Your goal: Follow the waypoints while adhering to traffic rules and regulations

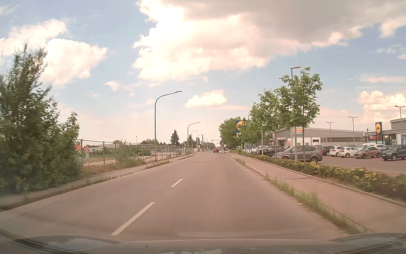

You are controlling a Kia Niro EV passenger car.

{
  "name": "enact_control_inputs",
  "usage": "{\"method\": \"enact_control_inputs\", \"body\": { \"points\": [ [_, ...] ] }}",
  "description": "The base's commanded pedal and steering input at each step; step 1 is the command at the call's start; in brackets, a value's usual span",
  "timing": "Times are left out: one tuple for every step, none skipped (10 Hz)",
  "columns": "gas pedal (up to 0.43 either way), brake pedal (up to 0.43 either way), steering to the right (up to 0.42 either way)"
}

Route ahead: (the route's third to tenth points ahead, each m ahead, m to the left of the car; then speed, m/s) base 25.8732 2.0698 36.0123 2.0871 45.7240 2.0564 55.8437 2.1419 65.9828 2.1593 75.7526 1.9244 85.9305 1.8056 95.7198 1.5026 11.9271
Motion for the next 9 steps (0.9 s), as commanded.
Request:
{"method": "enact_control_inputs", "body": {
  "points": [
    [0.098,0.018,0.000],
    [0.098,0.018,0.000],
    [0.087,0.018,0.000],
    [0.087,0.018,0.001],
    [0.087,0.018,0.000],
    [0.087,0.018,0.000],
    [0.087,0.018,0.000],
    [0.087,0.018,0.000],
    [0.087,0.018,0.000]
  ]
}}
